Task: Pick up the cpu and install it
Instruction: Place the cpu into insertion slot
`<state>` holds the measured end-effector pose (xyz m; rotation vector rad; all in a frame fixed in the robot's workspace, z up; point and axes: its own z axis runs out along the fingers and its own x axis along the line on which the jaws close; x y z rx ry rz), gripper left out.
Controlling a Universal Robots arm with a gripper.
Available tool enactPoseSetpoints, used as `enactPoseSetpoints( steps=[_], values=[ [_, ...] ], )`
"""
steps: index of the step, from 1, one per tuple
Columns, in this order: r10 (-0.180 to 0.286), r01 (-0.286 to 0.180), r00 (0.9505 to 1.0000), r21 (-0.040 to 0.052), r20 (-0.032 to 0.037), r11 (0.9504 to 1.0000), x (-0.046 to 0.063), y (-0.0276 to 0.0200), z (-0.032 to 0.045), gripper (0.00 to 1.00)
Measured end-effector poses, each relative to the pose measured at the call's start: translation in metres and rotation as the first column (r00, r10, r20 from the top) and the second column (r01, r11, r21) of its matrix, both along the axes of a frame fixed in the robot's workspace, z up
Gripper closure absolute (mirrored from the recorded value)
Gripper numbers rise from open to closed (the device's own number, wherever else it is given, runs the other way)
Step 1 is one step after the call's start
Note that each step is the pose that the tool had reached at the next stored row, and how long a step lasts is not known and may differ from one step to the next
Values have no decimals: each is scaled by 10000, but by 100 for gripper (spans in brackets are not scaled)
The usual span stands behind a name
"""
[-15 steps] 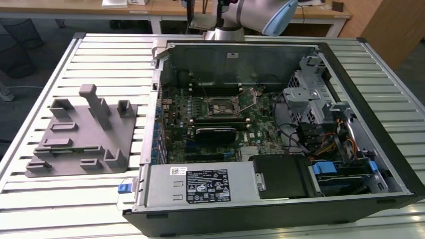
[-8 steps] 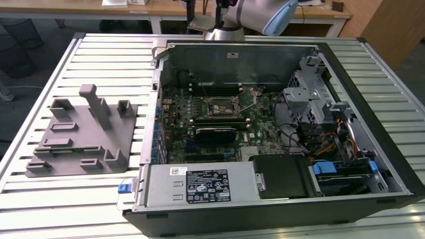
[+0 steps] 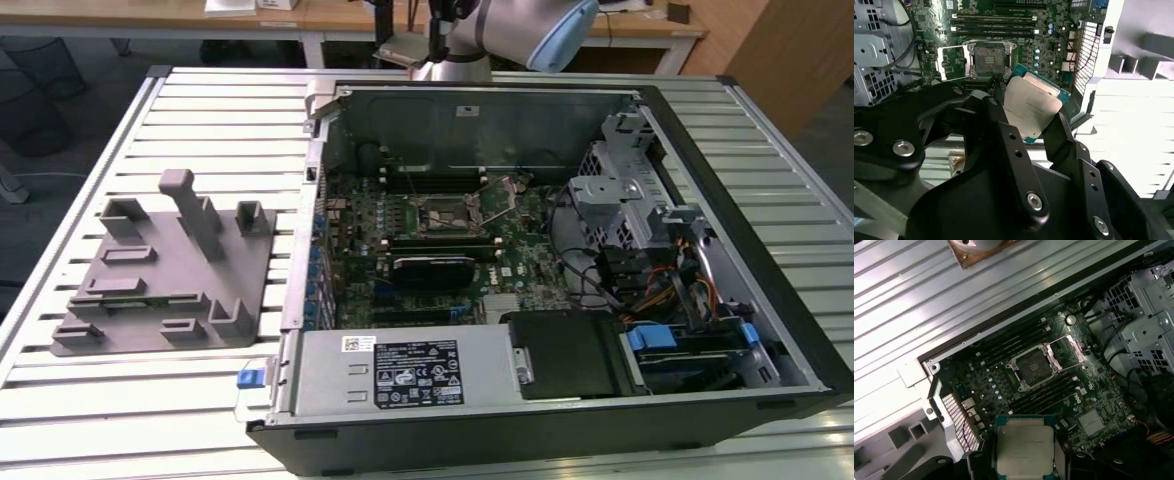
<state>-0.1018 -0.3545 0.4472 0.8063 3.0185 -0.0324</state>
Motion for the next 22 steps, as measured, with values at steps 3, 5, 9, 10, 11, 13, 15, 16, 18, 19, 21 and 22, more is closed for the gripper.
enactPoseSetpoints(
  steps=[3,5,9,10,11,13,15,16,18,19,21,22],
  values=[
    [-507,507,9987,0,0,9987,0,1,-6,46],
    [-794,794,9968,0,1,9968,0,2,-9,46],
    [-1299,1299,9915,0,4,9915,0,5,-15,46],
    [-1421,1421,9899,1,6,9899,0,6,-17,46],
    [-1541,1541,9881,0,6,9881,0,7,-18,46],
    [-1789,1789,9839,0,8,9839,0,9,-22,46],
    [-2031,2031,9792,-1,9,9792,0,12,-24,46],
    [-2148,2148,9767,0,10,9767,0,13,-25,46],
    [-2401,2401,9707,0,11,9707,0,16,-28,46],
    [-2518,2518,9678,0,11,9678,0,17,-29,46],
    [-2745,2745,9616,1,12,9616,0,20,-32,46],
    [-2862,2862,9582,1,11,9582,0,21,-33,46]
  ],
)
